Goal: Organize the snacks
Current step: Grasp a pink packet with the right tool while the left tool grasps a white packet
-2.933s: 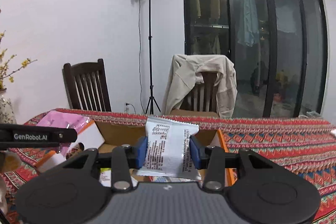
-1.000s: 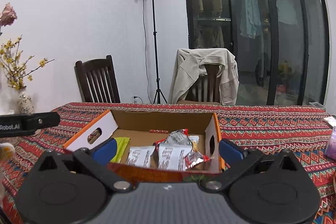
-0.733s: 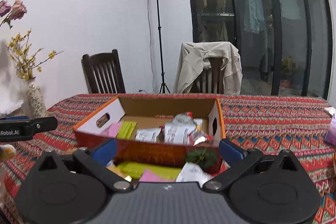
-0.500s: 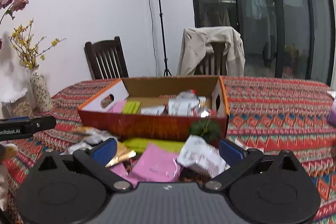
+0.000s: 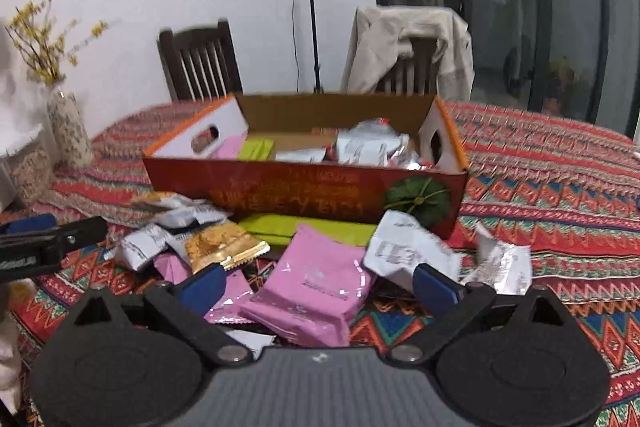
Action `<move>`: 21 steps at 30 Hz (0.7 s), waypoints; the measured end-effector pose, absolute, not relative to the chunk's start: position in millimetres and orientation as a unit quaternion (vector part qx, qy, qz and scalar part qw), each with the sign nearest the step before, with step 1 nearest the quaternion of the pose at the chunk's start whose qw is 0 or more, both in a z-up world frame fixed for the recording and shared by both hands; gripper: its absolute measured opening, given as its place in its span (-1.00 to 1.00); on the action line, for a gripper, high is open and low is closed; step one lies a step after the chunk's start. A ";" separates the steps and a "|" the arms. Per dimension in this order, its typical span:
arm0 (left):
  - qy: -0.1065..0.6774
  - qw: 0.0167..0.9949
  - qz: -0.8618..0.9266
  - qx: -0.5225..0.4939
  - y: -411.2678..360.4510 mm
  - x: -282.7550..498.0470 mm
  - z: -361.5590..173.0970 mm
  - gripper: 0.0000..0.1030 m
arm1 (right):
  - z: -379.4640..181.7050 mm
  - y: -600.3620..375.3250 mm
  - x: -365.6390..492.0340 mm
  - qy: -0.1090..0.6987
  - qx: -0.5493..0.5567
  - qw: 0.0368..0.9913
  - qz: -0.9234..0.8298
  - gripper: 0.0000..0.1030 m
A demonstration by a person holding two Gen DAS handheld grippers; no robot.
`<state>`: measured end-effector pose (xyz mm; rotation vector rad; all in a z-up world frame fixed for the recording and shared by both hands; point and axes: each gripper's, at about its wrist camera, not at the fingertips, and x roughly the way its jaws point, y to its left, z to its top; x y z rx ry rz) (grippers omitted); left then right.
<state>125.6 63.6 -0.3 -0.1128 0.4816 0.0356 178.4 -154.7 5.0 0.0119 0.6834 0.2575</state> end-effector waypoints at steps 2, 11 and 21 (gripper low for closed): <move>0.239 0.969 0.017 -0.059 64.5 126.4 -0.5 1.00 | 2.1 -151.7 187.4 0.345 0.007 0.931 0.118 0.82; 0.254 0.965 0.007 -0.070 66.9 130.7 -4.8 1.00 | -27.8 -152.6 206.3 0.375 0.044 0.919 0.117 0.47; 0.269 0.961 0.016 -0.067 65.0 134.4 -7.7 1.00 | -21.8 -154.7 187.4 0.324 0.034 0.936 0.131 0.31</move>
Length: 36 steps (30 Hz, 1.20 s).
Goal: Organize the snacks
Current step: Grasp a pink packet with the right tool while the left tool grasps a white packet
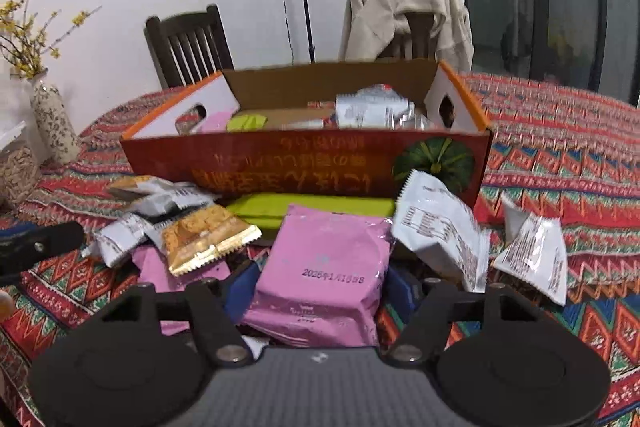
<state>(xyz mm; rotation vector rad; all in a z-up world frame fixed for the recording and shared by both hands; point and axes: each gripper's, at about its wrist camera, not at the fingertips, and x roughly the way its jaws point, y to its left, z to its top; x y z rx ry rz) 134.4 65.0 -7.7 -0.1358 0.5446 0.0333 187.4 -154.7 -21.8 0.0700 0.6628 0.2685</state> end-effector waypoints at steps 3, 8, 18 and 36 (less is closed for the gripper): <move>0.280 0.958 0.019 -0.060 62.9 137.5 -6.8 1.00 | -16.4 -159.1 183.4 0.305 0.042 0.942 0.135 0.31; 0.296 0.955 0.019 -0.028 55.3 145.7 0.4 1.00 | -9.9 -165.2 178.1 0.285 0.053 0.947 0.138 0.31; 0.342 0.939 0.026 -0.009 48.3 183.0 -3.2 1.00 | -6.6 -169.3 173.3 0.270 0.066 0.950 0.141 0.31; 0.375 0.927 0.015 -0.021 49.2 197.9 -32.9 0.72 | -9.0 -164.5 172.6 0.274 0.060 0.949 0.147 0.32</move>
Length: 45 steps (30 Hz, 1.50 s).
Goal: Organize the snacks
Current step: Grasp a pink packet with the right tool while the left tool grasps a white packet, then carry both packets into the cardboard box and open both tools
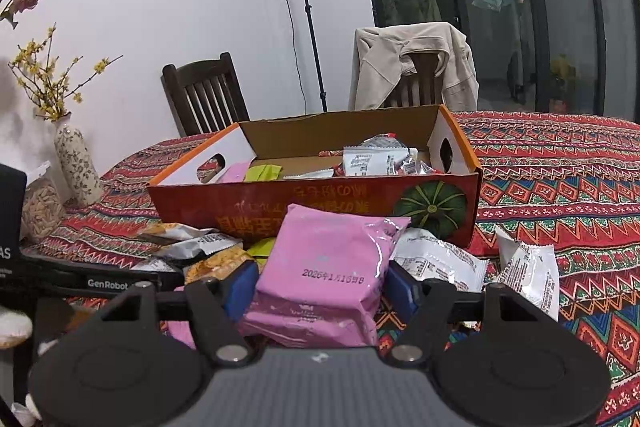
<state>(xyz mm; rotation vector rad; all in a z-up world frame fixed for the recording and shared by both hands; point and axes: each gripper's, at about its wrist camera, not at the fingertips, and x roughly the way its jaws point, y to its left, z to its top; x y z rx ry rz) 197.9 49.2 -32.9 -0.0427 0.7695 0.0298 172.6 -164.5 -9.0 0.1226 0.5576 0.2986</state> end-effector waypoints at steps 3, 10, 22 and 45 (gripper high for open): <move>0.372 0.928 0.006 -0.011 45.0 194.1 -32.4 0.53 | -9.5 -163.9 172.7 0.275 0.059 0.949 0.146 0.32; 0.356 0.934 -0.007 -0.019 45.4 185.5 -26.5 0.11 | -10.7 -162.7 173.1 0.277 0.055 0.948 0.145 0.32; 0.301 0.953 -0.018 -0.001 35.0 158.9 -7.6 0.06 | -10.2 -162.2 173.3 0.274 0.057 0.948 0.151 0.32; 0.211 0.977 -0.033 -0.005 14.8 147.9 45.7 0.07 | 27.9 -158.2 160.3 0.213 0.029 0.963 0.163 0.18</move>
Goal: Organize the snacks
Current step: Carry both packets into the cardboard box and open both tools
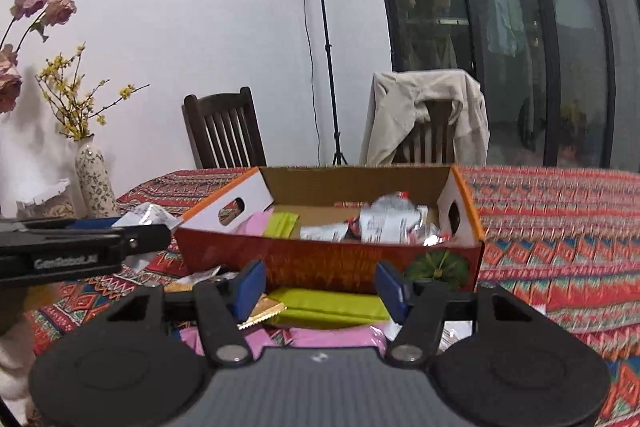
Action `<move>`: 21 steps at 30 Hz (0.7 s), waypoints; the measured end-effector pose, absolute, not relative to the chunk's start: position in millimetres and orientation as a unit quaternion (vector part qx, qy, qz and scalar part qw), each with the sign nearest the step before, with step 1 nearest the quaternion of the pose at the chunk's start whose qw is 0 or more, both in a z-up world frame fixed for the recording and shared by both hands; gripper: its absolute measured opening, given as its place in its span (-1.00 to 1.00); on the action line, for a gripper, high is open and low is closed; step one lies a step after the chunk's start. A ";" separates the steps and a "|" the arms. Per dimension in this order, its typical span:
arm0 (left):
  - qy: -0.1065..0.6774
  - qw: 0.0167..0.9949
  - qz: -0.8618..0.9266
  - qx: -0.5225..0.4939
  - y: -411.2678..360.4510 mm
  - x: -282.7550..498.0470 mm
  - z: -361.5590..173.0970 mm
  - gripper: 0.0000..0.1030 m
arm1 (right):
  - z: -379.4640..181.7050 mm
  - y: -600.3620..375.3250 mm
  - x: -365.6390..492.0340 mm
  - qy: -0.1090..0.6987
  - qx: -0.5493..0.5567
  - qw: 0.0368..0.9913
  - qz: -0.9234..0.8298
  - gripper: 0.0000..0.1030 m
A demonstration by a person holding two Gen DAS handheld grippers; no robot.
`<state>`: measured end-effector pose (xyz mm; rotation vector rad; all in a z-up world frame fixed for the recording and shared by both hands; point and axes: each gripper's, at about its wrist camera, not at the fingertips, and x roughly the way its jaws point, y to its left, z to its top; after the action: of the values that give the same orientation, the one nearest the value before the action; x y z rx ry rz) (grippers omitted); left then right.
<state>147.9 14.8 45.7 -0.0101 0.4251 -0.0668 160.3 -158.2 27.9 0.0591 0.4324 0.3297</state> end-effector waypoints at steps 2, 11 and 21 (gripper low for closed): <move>0.212 0.977 -0.034 -0.007 15.6 147.0 44.1 0.07 | 26.2 -157.4 161.6 0.229 0.026 0.959 0.165 0.19; 0.230 0.972 -0.037 -0.016 25.4 139.7 30.7 0.08 | -15.0 -154.5 169.3 0.339 -0.002 0.930 0.140 0.35; 0.226 0.973 -0.042 -0.022 27.8 135.7 33.6 0.08 | -18.8 -153.4 159.8 0.341 -0.018 0.928 0.150 0.17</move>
<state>135.7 27.8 33.6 -0.0434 0.4553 -0.0844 159.8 -153.4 -18.8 -0.0364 0.6995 0.3077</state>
